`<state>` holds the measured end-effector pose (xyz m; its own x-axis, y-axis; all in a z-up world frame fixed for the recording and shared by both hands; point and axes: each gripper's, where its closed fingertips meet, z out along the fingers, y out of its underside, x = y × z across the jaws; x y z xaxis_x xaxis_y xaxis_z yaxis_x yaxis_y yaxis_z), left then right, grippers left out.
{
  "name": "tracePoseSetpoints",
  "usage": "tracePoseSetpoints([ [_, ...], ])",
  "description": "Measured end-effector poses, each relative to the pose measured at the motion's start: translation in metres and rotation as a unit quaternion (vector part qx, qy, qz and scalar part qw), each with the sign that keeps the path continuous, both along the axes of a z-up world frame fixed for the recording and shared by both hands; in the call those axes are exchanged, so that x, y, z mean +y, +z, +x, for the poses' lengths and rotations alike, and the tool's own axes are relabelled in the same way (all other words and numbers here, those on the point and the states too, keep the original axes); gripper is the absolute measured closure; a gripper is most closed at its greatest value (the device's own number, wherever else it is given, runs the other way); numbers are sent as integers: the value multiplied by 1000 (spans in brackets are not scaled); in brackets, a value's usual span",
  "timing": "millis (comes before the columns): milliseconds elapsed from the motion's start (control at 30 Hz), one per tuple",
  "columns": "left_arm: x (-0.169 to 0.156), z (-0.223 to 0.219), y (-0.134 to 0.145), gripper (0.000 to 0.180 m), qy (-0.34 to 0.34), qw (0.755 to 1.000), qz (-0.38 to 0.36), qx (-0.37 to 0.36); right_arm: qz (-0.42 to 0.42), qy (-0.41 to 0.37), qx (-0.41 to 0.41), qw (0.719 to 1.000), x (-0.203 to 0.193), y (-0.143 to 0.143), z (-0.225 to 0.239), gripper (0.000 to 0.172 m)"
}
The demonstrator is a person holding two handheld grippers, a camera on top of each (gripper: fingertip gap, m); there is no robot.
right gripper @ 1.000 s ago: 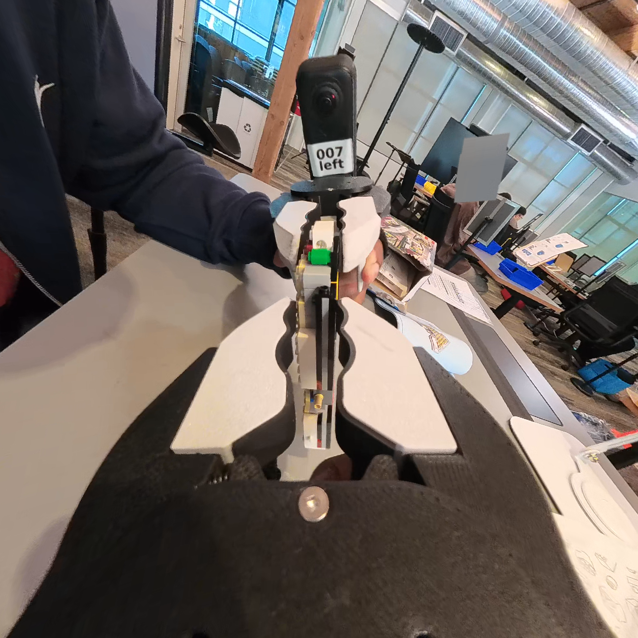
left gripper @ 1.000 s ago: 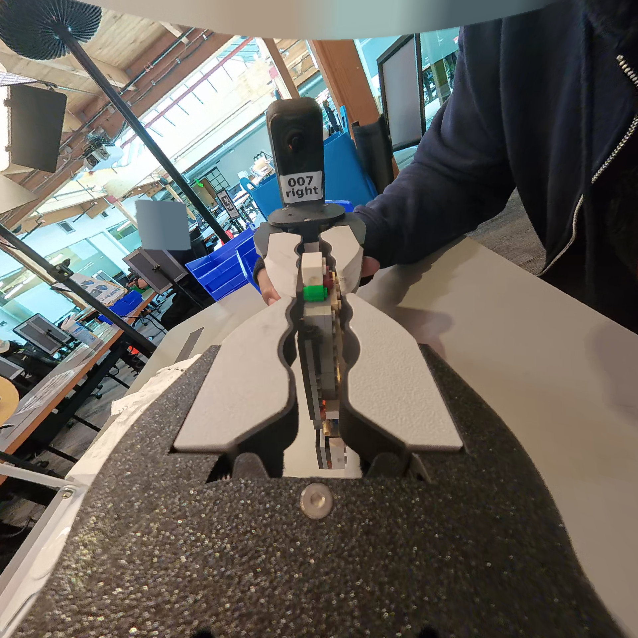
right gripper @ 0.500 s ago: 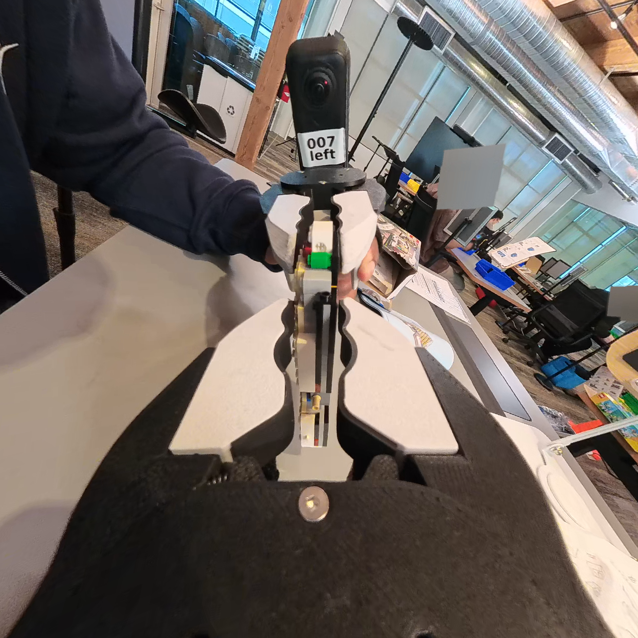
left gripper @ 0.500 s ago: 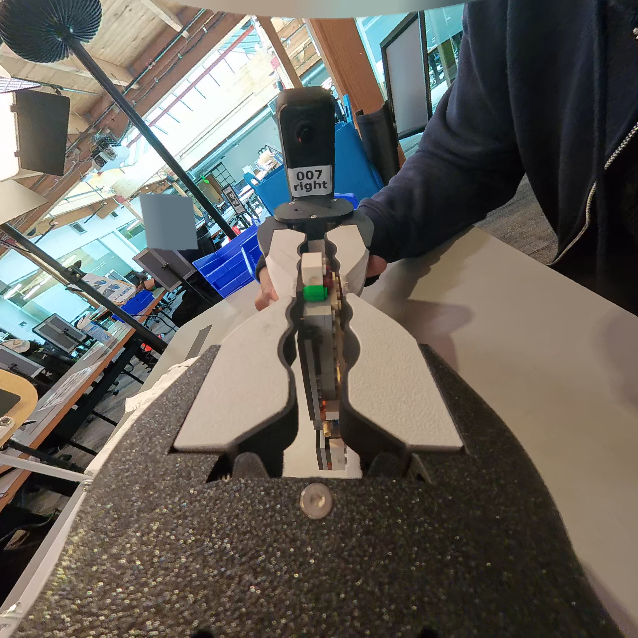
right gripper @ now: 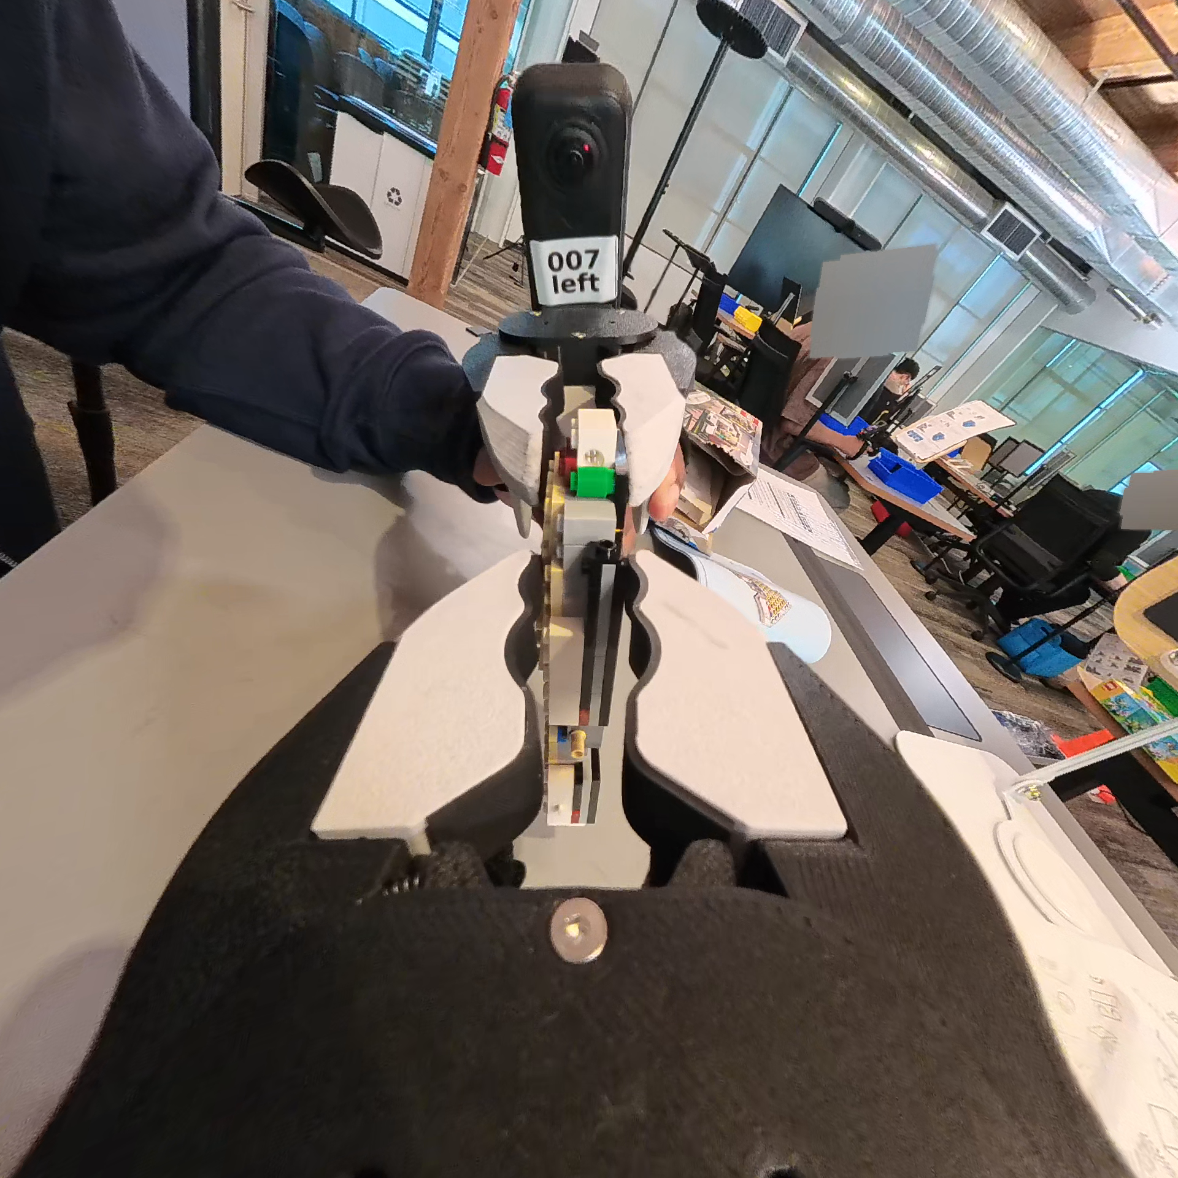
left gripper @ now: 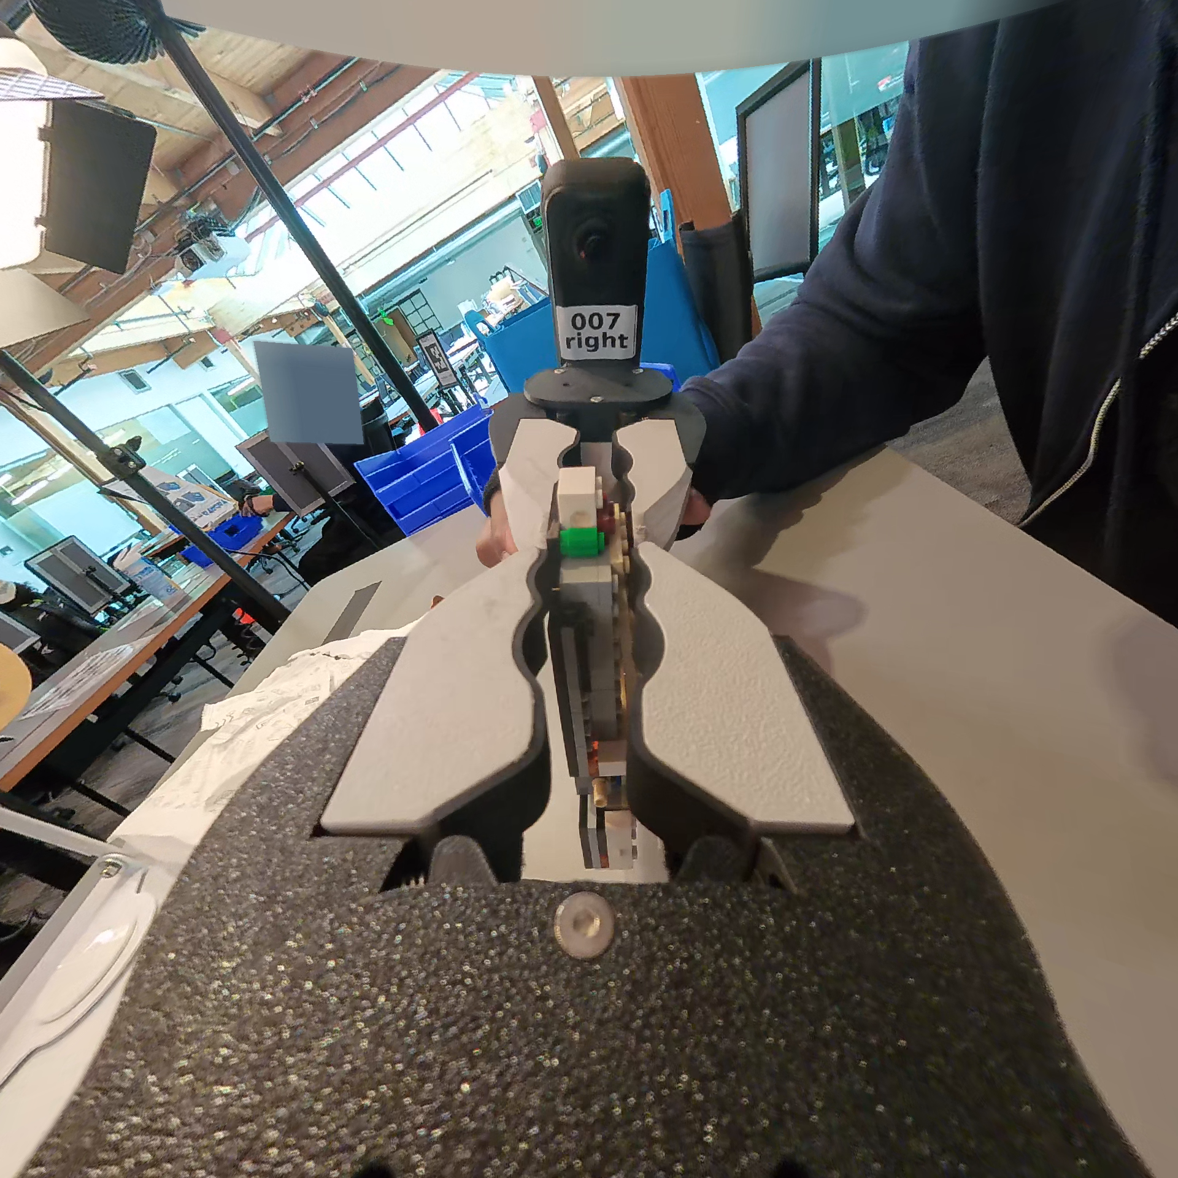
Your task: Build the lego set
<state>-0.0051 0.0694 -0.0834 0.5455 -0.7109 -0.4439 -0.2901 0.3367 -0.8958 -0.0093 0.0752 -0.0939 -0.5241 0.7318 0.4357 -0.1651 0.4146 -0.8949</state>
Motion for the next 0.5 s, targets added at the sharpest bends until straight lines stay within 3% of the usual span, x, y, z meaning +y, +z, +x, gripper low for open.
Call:
tracePoseSetpoints([
  [500, 2, -1, 1, 157, -1, 1000, -9, -15, -13, 9, -20, 1000, 1, 0, -1, 150],
])
